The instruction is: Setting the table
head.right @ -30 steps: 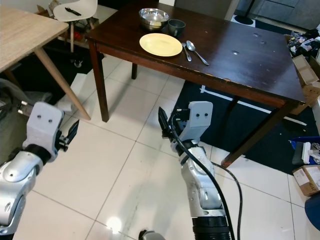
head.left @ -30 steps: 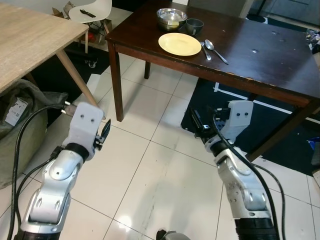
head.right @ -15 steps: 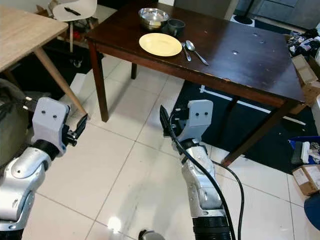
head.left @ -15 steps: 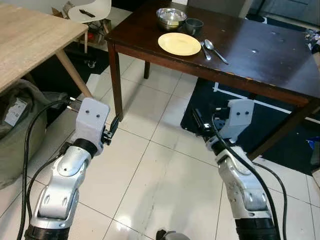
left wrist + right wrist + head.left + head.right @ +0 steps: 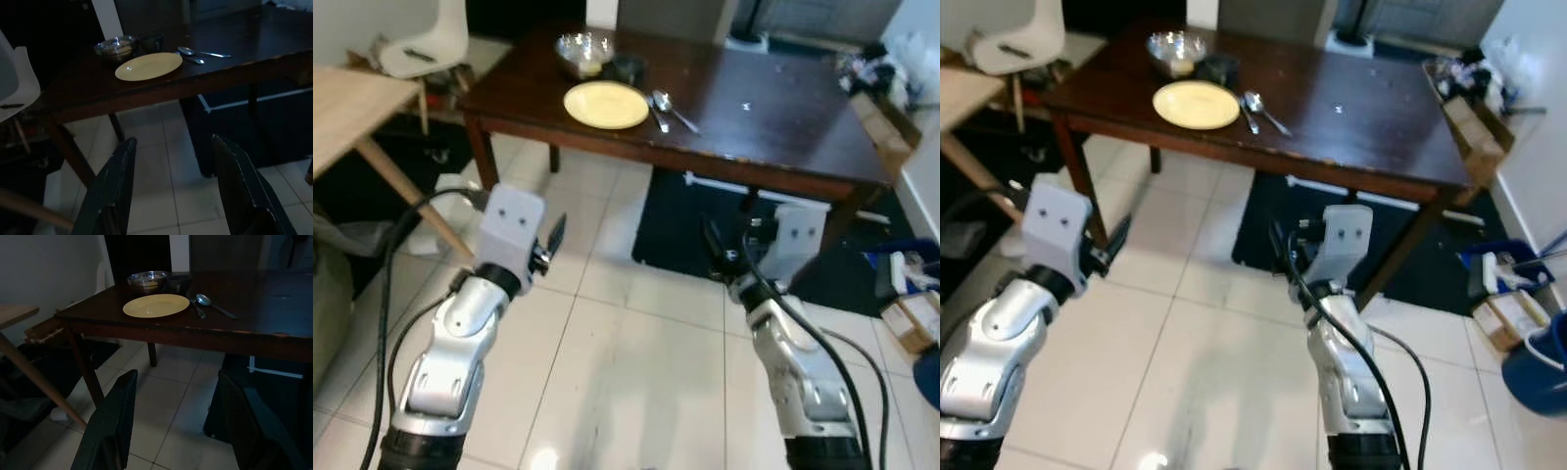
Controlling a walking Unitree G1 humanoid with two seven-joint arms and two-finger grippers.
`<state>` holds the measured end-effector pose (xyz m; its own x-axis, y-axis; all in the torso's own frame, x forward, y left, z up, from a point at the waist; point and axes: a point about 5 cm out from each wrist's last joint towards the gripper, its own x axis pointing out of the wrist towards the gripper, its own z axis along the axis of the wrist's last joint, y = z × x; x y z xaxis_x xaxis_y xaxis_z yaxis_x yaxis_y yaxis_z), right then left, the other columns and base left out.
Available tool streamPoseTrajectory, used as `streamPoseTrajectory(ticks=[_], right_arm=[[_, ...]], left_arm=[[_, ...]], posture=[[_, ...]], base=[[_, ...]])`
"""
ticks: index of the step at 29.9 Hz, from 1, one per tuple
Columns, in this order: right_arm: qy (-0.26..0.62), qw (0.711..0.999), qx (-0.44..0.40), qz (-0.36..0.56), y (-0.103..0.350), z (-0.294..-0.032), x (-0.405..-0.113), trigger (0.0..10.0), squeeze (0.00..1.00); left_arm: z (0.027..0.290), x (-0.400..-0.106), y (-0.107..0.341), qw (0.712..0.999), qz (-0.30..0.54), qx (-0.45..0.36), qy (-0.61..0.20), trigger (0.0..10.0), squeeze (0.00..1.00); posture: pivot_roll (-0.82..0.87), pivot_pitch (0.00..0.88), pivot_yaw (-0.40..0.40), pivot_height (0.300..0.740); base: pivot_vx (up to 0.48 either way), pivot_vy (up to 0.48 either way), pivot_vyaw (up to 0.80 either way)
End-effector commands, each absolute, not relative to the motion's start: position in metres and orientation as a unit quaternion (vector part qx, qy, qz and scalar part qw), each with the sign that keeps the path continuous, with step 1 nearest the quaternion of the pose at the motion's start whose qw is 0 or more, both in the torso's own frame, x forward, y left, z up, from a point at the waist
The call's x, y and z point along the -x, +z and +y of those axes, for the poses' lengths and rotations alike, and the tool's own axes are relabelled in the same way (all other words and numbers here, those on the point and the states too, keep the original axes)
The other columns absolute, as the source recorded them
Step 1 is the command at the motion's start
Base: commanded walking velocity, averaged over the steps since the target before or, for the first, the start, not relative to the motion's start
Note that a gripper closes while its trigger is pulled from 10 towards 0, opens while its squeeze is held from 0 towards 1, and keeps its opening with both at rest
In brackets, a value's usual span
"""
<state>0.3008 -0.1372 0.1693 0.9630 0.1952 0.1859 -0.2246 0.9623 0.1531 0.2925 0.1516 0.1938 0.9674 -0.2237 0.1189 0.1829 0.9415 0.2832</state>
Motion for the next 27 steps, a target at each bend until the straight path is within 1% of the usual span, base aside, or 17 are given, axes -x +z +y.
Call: streamPoseTrajectory(ticks=[1,2,13,20,25,27], right_arm=[[0.111,0.987,-0.091,-0.077,0.1661,-0.1336,-0.3002,10.0,0.0],[0.111,0.987,-0.091,-0.078,0.1663,-0.1335,-0.3004,10.0,0.0],[0.112,0.986,-0.092,-0.081,0.1669,-0.1331,-0.3016,10.0,0.0],[0.113,0.986,-0.095,-0.08,0.1668,-0.1329,-0.3017,10.0,0.0],[0.113,0.986,-0.094,-0.08,0.1665,-0.1331,-0.3016,10.0,0.0],[0.115,0.986,-0.092,-0.081,0.1669,-0.133,-0.3016,10.0,0.0]], left_arm=[[0.1532,-0.2923,0.1871,0.983,-0.062,-0.138,-0.105,10.0,0.0],[0.1535,-0.2927,0.1871,0.983,-0.062,-0.139,-0.105,10.0,0.0],[0.1536,-0.2948,0.1872,0.982,-0.066,-0.142,-0.106,10.0,0.0],[0.1536,-0.2947,0.1864,0.982,-0.067,-0.141,-0.109,10.0,0.0],[0.1533,-0.2944,0.1859,0.981,-0.068,-0.141,-0.11,10.0,0.0],[0.1532,-0.2946,0.1857,0.981,-0.068,-0.141,-0.11,10.0,0.0]], posture=[[-0.07,0.04,0.016,0.74],[-0.07,0.038,0.018,0.74],[-0.07,0.029,0.022,0.74],[-0.07,0.024,0.025,0.74],[-0.07,0.023,0.024,0.74],[-0.07,0.022,0.024,0.74]], base=[[0.48,0.0,-0.76],[0.48,0.0,-0.77],[0.384,0.0,0.0],[0.38,0.0,-0.78],[0.48,0.0,-0.77],[0.48,0.0,0.0]])
